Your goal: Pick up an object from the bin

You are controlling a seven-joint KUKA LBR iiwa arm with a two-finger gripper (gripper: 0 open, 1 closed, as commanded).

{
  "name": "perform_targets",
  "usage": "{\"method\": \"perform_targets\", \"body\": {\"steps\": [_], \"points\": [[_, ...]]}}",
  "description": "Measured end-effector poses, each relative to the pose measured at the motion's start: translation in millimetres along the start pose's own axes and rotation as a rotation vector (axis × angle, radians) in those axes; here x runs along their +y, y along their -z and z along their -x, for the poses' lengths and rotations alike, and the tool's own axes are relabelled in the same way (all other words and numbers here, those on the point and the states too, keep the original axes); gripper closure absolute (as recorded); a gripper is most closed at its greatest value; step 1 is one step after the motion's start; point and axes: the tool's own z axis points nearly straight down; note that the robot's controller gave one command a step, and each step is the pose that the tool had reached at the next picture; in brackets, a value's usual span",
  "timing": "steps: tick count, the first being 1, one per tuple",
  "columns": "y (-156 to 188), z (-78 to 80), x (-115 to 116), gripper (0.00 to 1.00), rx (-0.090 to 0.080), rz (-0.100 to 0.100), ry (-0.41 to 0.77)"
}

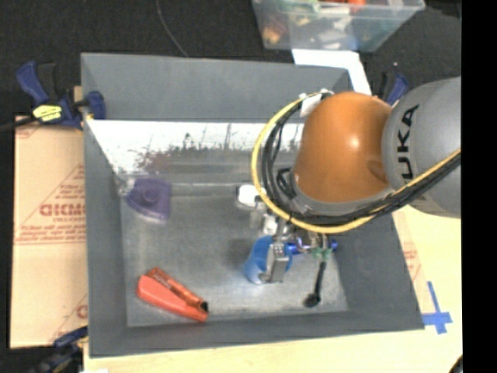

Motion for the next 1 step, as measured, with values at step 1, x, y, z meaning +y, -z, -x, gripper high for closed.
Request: {"method": "perform_targets", "body": {"steps": [1], "points": [[-1.9,42.0,7.3,1.00,-0.004,-0.001,0.011]]}}
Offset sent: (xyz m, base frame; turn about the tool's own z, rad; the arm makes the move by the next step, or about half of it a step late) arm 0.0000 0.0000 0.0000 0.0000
